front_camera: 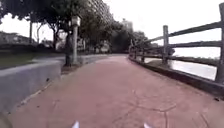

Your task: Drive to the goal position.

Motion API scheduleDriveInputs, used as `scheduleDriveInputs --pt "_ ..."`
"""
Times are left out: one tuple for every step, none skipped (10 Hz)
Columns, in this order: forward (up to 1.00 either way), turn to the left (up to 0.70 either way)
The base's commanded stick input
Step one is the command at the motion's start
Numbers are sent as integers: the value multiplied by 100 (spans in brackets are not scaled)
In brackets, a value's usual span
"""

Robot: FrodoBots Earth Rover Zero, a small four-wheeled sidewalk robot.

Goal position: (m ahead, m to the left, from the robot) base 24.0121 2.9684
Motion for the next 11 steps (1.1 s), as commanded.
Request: scheduleDriveInputs --pt "70 0" --pt "70 0" --pt "70 0" --pt "70 0" --pt "70 0" --pt "70 0" --pt "70 0" --pt "70 0" --pt "70 -5" --pt "70 -31" --pt "70 -20"
